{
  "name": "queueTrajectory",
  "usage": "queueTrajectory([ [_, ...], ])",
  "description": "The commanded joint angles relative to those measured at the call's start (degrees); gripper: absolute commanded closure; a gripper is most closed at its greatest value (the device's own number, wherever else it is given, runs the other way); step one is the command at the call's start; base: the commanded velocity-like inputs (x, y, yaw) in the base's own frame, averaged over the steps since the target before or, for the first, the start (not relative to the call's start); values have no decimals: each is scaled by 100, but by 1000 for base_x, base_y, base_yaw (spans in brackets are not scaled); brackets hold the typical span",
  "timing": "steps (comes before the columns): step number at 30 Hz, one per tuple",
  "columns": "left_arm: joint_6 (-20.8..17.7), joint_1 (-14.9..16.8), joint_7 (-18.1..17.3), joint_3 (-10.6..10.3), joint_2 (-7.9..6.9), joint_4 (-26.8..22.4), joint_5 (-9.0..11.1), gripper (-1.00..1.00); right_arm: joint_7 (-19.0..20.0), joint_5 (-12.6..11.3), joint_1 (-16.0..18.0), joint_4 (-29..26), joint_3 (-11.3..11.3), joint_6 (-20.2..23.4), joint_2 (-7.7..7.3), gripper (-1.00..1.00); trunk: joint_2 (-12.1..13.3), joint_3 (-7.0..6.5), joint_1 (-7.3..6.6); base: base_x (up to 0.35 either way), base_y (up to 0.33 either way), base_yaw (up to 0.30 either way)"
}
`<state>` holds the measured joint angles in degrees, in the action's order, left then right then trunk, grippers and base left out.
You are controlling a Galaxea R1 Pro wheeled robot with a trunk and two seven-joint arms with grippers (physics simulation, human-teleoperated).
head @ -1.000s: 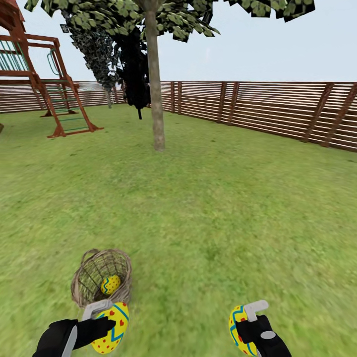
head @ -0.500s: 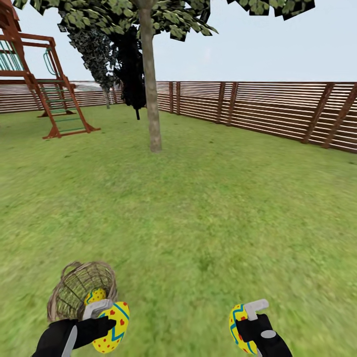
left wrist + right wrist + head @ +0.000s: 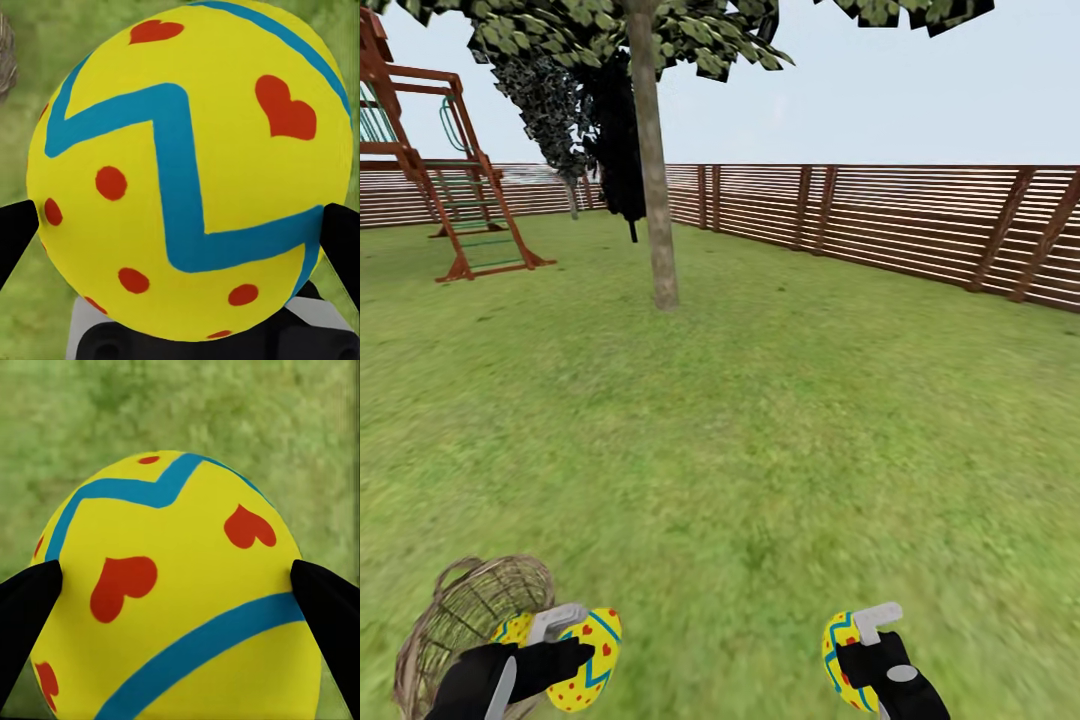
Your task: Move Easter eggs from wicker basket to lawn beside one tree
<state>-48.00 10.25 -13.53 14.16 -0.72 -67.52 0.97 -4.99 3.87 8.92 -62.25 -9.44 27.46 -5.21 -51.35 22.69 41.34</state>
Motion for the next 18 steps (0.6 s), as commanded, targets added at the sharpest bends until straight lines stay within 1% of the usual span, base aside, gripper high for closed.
queueTrajectory([
  [1,-34,3,-21,13,2,-12,11,100,-20,38,4,-7,-22,40,-7,100,-5,7,3,266,-238,0],
  [7,-34,3,-33,16,2,-7,26,100,-26,42,4,-7,-22,48,-7,100,-5,7,3,266,-238,26],
  [10,-34,3,-29,17,2,-7,26,100,-25,40,4,-6,-23,49,-7,100,-5,7,3,266,-238,146],
  [15,-34,3,-27,15,2,-7,19,100,-21,36,4,-7,-22,49,-7,100,-5,7,3,266,-238,233],
  [18,-34,3,-27,16,2,-7,18,100,-20,17,4,-11,-8,49,-11,100,-5,7,3,266,-239,67],
])
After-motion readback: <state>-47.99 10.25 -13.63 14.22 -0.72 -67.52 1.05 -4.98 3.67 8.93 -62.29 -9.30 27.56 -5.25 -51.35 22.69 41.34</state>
